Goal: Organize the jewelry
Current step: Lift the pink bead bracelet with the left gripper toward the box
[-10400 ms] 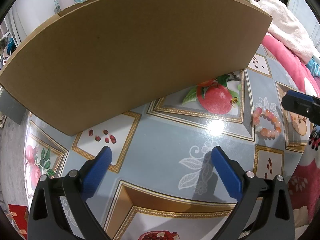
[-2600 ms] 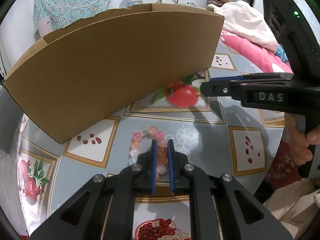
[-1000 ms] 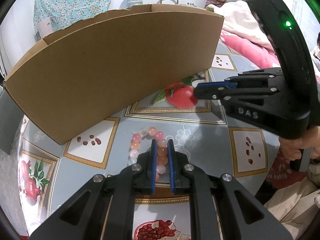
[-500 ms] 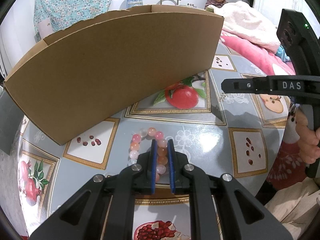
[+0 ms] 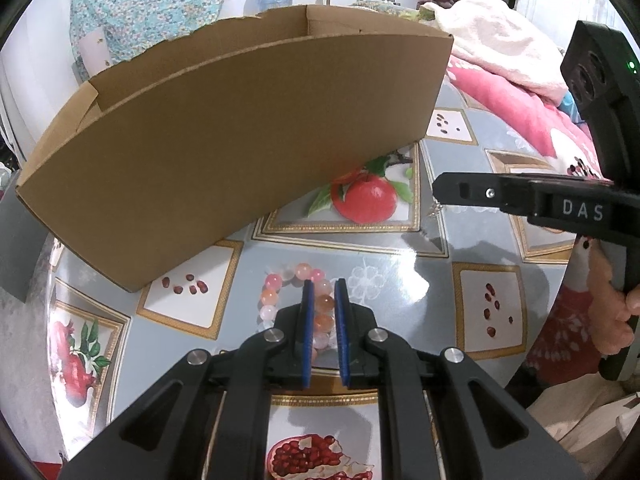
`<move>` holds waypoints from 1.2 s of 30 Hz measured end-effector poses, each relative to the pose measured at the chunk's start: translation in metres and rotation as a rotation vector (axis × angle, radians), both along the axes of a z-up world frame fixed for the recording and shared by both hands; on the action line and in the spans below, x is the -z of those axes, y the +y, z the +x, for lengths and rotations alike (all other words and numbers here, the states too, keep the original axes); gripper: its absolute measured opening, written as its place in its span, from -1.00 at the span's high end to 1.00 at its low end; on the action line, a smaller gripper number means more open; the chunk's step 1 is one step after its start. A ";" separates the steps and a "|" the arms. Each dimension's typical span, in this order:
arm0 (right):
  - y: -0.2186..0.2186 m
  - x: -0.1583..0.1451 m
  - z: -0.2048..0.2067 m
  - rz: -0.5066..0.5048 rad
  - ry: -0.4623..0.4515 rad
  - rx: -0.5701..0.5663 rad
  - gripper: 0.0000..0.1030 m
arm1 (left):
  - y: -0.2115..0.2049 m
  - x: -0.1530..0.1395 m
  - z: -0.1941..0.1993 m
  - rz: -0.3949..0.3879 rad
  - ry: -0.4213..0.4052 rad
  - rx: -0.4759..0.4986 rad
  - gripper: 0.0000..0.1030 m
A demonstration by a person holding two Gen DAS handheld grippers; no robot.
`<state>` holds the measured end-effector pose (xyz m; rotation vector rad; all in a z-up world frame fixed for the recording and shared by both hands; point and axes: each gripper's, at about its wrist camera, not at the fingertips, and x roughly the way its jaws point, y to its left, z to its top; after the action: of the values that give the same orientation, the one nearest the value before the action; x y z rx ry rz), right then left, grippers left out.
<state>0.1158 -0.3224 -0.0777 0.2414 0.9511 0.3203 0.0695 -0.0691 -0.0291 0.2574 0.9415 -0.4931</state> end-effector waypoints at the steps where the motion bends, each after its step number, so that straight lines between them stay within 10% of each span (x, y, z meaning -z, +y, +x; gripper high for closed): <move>1: 0.003 0.000 0.000 -0.001 -0.002 -0.002 1.00 | 0.000 -0.001 0.000 -0.001 -0.001 0.000 0.81; 17: 0.017 -0.011 -0.006 -0.010 -0.066 -0.029 1.00 | 0.002 -0.020 -0.011 -0.007 -0.057 -0.011 0.81; 36: 0.019 -0.042 -0.018 0.011 -0.181 -0.019 1.00 | 0.031 -0.098 -0.036 -0.207 -0.209 0.023 0.81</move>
<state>0.0980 -0.3029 -0.0359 0.2098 0.7733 0.3592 0.0340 -0.0383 0.0688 0.1292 0.6794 -0.5694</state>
